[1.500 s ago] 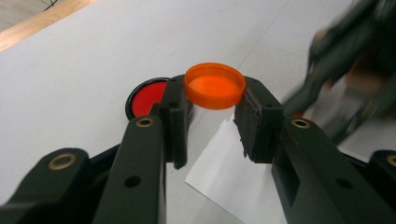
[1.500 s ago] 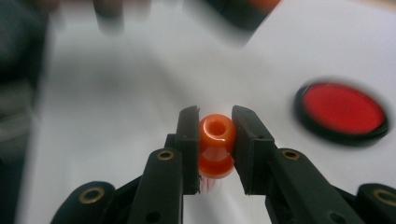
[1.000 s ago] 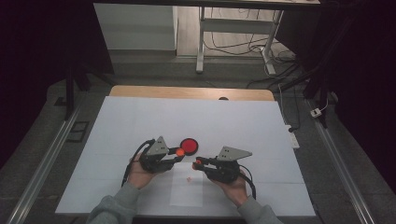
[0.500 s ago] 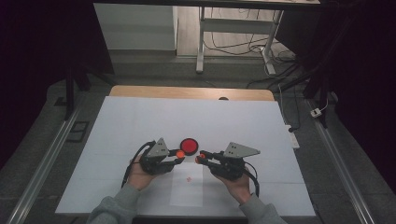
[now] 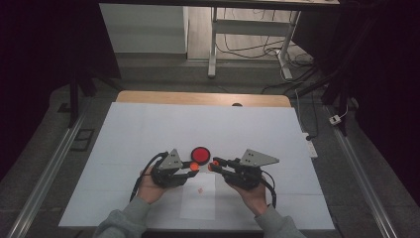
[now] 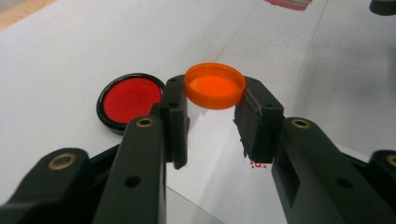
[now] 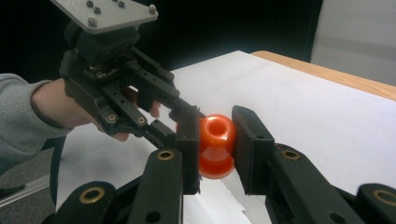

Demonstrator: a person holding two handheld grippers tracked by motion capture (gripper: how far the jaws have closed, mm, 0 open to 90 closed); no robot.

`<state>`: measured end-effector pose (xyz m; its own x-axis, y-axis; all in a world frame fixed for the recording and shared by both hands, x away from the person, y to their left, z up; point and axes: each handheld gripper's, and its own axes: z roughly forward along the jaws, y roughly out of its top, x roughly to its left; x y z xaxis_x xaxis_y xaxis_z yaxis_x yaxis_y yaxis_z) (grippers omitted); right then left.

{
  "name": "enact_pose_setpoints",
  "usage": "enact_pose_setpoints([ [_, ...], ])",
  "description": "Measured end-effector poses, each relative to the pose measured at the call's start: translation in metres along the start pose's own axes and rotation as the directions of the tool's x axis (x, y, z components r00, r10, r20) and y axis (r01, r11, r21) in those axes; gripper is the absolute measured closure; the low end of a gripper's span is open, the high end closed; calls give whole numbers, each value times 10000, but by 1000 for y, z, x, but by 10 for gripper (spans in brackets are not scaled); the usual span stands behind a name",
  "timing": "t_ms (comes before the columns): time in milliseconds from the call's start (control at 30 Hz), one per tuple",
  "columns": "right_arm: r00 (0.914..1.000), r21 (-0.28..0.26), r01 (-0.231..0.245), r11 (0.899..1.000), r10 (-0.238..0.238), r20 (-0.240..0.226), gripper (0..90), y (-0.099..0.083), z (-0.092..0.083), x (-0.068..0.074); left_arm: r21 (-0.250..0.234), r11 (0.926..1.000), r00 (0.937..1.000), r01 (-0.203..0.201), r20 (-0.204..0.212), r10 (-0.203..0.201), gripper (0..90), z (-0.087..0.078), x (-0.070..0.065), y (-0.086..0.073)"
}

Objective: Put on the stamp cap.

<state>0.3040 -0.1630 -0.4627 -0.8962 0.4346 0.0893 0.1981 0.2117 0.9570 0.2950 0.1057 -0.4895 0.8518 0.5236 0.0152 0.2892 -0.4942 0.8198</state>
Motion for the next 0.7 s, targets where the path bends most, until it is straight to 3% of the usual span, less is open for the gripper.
enact_pose_setpoints([
  [700,9994,274,41,9996,-31,-343,724,-3,11,6,-93,9996,9986,-270,449,274,654,7,-14,6],
])
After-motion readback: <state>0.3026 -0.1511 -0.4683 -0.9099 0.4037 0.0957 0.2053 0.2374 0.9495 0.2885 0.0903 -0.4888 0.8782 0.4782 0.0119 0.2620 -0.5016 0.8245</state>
